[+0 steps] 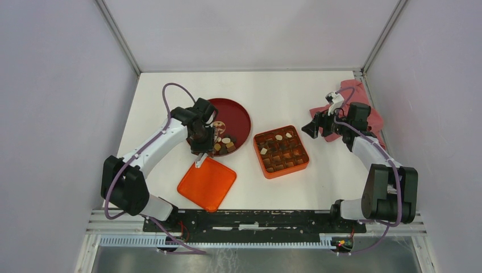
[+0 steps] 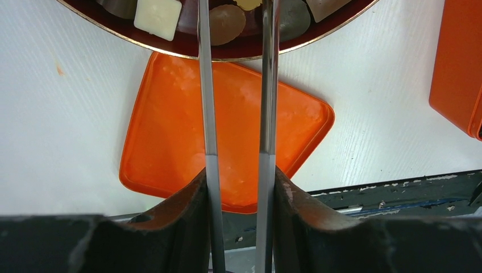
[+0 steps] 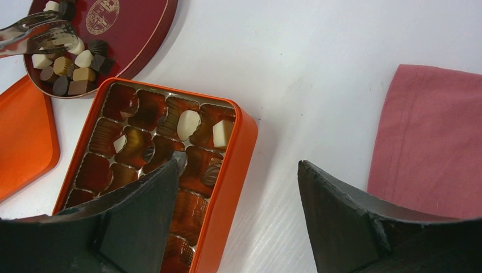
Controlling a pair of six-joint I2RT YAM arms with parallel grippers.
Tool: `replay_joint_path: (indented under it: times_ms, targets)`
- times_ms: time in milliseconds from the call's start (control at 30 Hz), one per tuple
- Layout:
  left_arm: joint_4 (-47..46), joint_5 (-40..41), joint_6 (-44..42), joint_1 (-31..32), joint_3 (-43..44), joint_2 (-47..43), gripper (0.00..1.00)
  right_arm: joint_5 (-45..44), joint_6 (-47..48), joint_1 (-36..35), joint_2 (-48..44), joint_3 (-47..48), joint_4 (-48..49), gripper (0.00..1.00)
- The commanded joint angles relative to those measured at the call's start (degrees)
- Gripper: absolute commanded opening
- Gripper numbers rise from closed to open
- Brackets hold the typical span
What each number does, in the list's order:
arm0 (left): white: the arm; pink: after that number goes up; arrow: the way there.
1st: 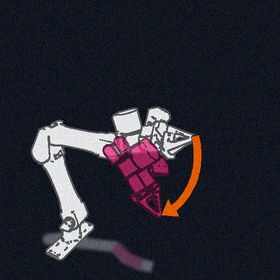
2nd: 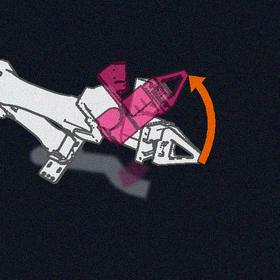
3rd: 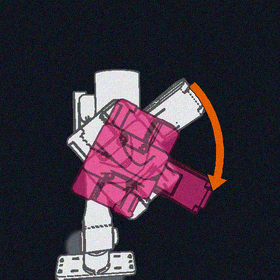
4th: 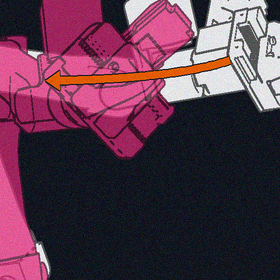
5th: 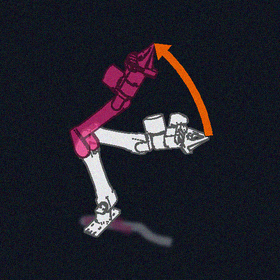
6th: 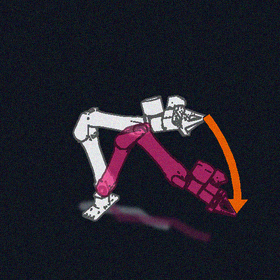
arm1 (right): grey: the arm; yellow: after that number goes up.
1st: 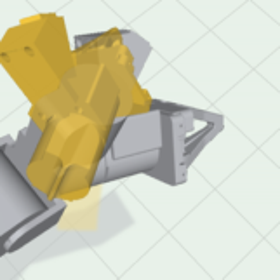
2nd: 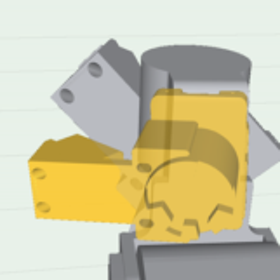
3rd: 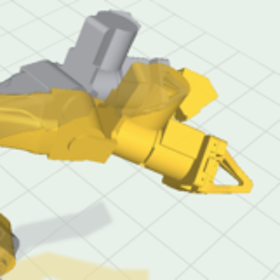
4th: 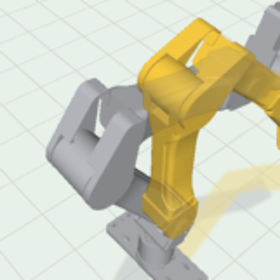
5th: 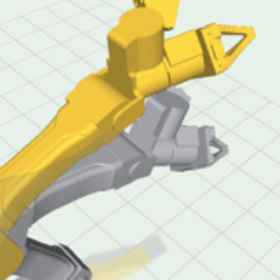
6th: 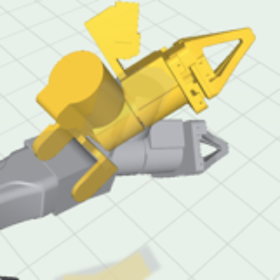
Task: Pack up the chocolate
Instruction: Pick up the fake chocolate from the plate.
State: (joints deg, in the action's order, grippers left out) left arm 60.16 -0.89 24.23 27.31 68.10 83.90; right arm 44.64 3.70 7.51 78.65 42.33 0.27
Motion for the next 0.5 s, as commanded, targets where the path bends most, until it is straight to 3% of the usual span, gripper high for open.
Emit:
replay_joint_path:
  times_ms: [0, 267, 467]
  targets:
    - [0.98, 0.71, 3.02, -0.65, 1.88, -2.37, 0.43, 1.68, -0.54, -0.38, -0.73, 1.18, 2.34, 0.82]
    - [-0.54, -0.05, 5.87, -0.78, -0.22, -4.53, 0.43, 1.83, -0.62, -0.67, -0.43, 1.36, 2.36, 0.82]
    - [-0.82, -2.61, 0.48, -2.39, 0.22, -3.72, 0.44, 1.94, -0.72, -0.74, -0.42, 1.36, 2.36, 0.82]
